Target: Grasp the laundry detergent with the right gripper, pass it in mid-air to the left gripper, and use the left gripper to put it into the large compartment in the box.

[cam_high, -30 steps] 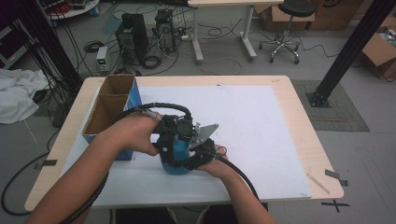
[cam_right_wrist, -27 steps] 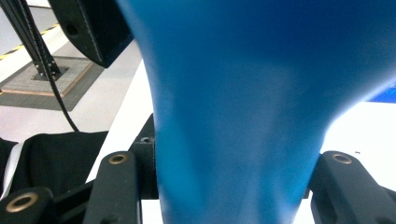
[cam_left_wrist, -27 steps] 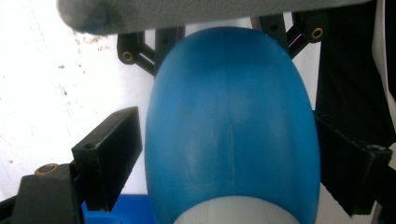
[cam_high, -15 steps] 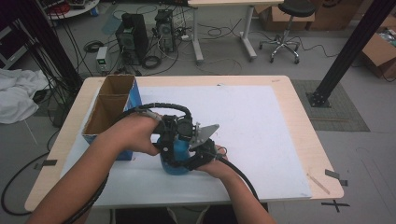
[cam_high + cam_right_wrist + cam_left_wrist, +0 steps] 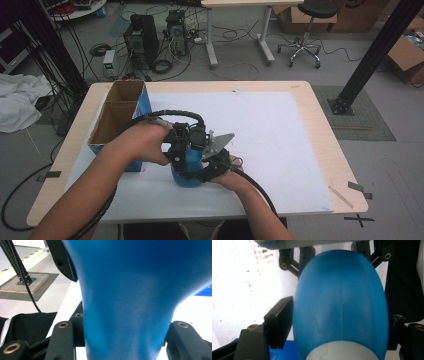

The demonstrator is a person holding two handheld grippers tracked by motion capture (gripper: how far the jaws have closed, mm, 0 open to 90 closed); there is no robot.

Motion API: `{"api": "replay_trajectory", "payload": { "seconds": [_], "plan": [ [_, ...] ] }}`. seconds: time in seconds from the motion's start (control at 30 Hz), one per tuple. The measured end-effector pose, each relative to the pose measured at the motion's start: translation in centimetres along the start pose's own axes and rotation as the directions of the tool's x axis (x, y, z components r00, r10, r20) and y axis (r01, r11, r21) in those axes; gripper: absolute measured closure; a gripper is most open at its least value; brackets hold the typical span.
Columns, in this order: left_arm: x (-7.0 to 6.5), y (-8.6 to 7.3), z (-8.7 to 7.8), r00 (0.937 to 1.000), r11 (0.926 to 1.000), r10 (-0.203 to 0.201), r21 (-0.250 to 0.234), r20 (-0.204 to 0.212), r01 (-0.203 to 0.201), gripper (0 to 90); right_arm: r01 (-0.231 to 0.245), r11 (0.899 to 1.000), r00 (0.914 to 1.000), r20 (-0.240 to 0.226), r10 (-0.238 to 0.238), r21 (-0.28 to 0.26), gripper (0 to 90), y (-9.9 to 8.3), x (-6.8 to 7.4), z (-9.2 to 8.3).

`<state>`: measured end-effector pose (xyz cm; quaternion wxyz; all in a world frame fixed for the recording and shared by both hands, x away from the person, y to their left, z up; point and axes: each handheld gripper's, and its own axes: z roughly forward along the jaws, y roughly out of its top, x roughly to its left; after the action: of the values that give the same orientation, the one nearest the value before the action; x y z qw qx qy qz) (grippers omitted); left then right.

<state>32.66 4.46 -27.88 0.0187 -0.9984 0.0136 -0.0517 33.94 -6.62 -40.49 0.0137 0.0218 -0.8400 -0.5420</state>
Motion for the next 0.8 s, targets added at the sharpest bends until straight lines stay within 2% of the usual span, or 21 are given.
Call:
{"api": "replay_trajectory", "payload": {
  "seconds": [0.17, 0.2, 0.23, 0.27, 0.4, 0.43, 0.47, 0.63, 0.73, 0.8],
  "plan": [
    [-0.09, 0.03, -0.12, 1.0, 1.0, 0.002, 0.005, -0.007, -0.002, 28.2, 0.009, 1.0, 1.0, -0.001, -0.009, -0.006, 46.2, 0.03, -0.01, 0.03],
    [-0.12, 0.05, -0.14, 0.9999, 1.0, 0.0, 0.006, -0.01, 0.0, 28.7, 0.037, 0.999, 0.9993, 0.004, -0.037, -0.026, 46.1, 0.07, -0.2, 0.17],
    [-0.14, 0.04, -0.13, 0.9999, 1.0, -0.001, 0.003, -0.012, 0.001, 28.7, 0.008, 1.0, 1.0, -0.001, -0.008, -0.011, 46.2, 0.06, 0.03, 0.07],
    [-0.16, 0.05, -0.13, 0.9999, 1.0, -0.003, 0.004, -0.013, 0.003, 28.7, 0.002, 1.0, 1.0, -0.002, -0.002, -0.007, 46.2, 0.06, 0.08, 0.02],
    [-0.22, 0.06, -0.12, 0.9999, 0.9999, -0.01, 0.01, -0.007, 0.01, 29.2, 0.005, 1.0, 1.0, 0.001, -0.005, -0.004, 46.2, 0.07, 0.11, 0.01],
    [-0.28, 0.05, -0.18, 0.9999, 1.0, 0.005, 0.007, 0.011, -0.005, 35.1, 0.004, 1.0, 1.0, 0.004, -0.004, -0.001, 46.3, 0.07, 0.15, 0.02],
    [-0.37, 0.06, -0.21, 0.9999, 0.9999, 0.009, 0.007, 0.007, -0.009, 37.7, 0.002, 1.0, 1.0, 0.001, -0.002, -0.003, 46.3, 0.05, 0.14, 0.01],
    [-0.35, 0.02, -0.33, 1.0, 1.0, 0.004, 0.002, 0.007, -0.004, 38.3, 0.027, 1.0, 0.9996, 0.009, -0.027, -0.004, 46.3, 0.19, 0.11, -0.02],
    [-0.29, 0.02, -0.37, 0.9999, 1.0, -0.003, 0.005, 0.012, 0.003, 38.6, 0.017, 1.0, 0.9998, 0.012, -0.017, 0.004, 46.3, 0.24, 0.2, -0.07],
    [-0.31, 0.04, -0.29, 0.9999, 1.0, -0.005, 0.006, 0.009, 0.005, 38.8, 0.032, 0.999, 0.9994, 0.014, -0.032, -0.002, 46.2, 0.25, 0.09, 0.02]
  ]
}}
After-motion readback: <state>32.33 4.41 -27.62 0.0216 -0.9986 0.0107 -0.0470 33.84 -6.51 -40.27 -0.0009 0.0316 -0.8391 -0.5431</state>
